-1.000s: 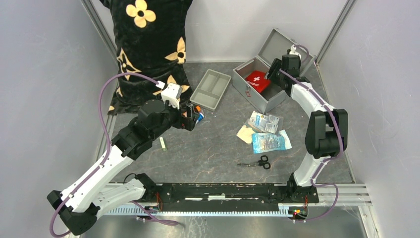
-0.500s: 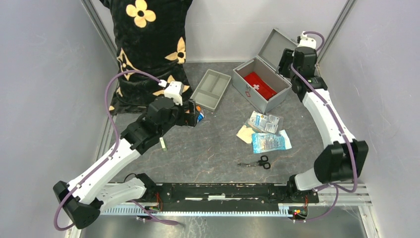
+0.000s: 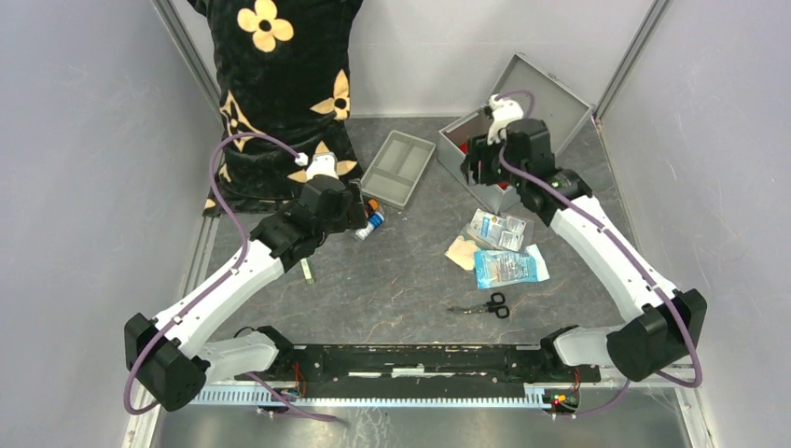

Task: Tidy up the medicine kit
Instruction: Pick up the medical item at the center of the board.

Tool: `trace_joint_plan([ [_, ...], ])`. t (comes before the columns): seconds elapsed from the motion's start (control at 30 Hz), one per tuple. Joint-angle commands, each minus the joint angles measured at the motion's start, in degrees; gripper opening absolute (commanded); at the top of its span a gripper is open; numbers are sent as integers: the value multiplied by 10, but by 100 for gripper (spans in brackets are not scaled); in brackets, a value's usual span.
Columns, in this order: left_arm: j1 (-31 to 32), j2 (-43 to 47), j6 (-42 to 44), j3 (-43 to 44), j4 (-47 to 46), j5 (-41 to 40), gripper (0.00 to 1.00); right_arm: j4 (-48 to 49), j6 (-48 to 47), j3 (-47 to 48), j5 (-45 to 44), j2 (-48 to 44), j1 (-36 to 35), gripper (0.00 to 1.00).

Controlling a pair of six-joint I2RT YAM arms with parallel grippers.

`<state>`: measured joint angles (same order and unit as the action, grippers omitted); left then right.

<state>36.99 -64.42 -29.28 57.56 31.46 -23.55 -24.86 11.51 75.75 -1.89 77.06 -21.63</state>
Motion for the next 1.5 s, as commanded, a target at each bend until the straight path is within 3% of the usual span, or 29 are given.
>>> trace_joint_plan([
  [0.0, -13, -10, -45, -11, 8, -37, 100, 24, -9, -60, 56, -32, -37, 62],
  [0.17, -13, -27, -28, -23, -4, -40, 100, 71, -14, -165, 101, -64, -48, 63],
  [0.43, -13, -69, -11, -17, -17, -48, 100, 135, 33, -285, 100, -130, -48, 63],
  [0.6, -13, -88, 10, -10, -32, -46, 100, 114, 69, -299, 3, -129, -48, 64],
  [0.8, -13, -103, 43, -5, -42, -47, 97, 104, 80, -294, 52, -86, -49, 65],
  [0.93, -16, -115, 63, 1, -47, -46, 96, 142, 150, -293, 77, -47, -55, 65],
  [1.17, -20, -122, 90, 5, -56, -11, 95, 85, 222, -260, -135, -28, -76, 66],
  [1.3, -20, -103, 99, 4, -56, -7, 95, 46, 138, -247, -230, -30, -75, 67],
  [1.4, -20, -97, 107, 3, -53, -12, 95, -6, -39, -192, -162, 20, -75, 68],
  [1.47, -20, -97, 111, 3, -49, -12, 95, -33, -103, -163, -120, 49, -75, 68],
])
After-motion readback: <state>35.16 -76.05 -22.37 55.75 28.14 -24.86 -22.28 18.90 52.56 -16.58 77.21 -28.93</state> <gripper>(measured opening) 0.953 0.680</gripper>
